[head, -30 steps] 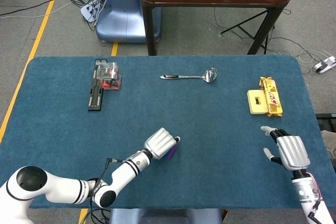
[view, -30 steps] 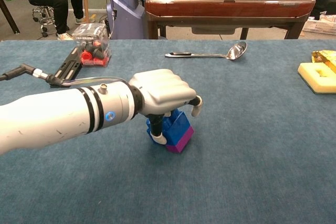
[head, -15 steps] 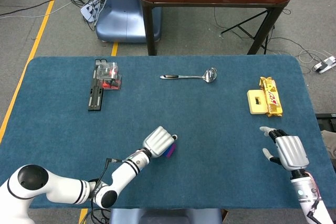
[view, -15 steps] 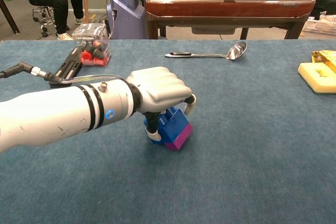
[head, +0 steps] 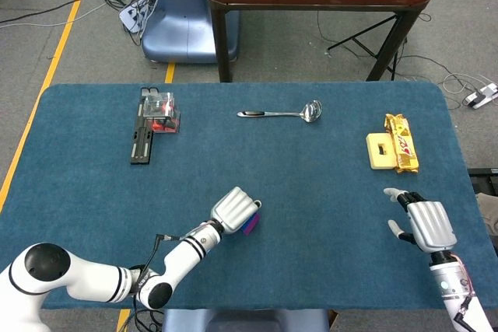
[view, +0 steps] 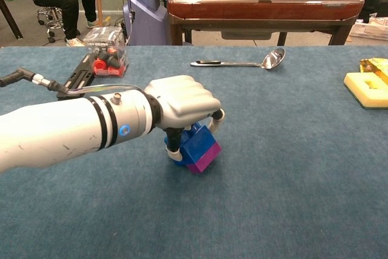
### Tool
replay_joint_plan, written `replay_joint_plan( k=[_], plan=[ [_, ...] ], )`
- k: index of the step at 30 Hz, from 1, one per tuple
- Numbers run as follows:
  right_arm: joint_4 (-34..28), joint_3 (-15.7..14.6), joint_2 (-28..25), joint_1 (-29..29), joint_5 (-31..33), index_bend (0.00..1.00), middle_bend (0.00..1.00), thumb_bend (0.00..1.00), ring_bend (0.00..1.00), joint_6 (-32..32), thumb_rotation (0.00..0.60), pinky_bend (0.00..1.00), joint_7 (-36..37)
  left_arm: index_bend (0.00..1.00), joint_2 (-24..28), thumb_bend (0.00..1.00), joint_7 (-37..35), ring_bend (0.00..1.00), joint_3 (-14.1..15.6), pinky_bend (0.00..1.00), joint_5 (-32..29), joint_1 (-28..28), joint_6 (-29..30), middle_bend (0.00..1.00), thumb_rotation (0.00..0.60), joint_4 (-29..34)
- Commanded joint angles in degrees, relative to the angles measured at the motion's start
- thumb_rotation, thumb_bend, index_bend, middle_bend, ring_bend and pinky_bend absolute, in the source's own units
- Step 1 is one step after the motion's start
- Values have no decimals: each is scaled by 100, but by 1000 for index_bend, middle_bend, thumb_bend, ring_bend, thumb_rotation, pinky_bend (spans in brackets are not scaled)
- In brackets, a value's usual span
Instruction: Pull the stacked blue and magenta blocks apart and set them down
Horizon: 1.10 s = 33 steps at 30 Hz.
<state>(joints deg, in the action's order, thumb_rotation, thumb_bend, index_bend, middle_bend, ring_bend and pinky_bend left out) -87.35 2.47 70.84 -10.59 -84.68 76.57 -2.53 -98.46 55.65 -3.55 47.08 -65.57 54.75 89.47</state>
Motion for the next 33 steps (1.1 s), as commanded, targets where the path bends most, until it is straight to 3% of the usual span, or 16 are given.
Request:
replay_joint_plan(
  k=[1,13,23,33],
  plan=[
    [-4,3,-1,-4,-1,285,391,255,370,0,600,658,-3,513,38,173,-98,922,12,1000,92,25,-7,1000,600,34],
    [-174,70,-94,-68,-111,286,393,255,370,68,600,658,49,578,528,194,-623,918,-121,1000,524,297,353,1000,600,737],
    [-723,345,-422,-342,-351,311,434,255,410,137,600,661,224,595,850,238,-1453,914,-402,1000,290,714,638,1000,600,1059],
    [-1433,783,-882,-903,-138,321,544,223,531,-388,600,727,216,579,833,257,-2118,920,-786,1000,-296,1227,1230,1000,600,1129]
  ],
)
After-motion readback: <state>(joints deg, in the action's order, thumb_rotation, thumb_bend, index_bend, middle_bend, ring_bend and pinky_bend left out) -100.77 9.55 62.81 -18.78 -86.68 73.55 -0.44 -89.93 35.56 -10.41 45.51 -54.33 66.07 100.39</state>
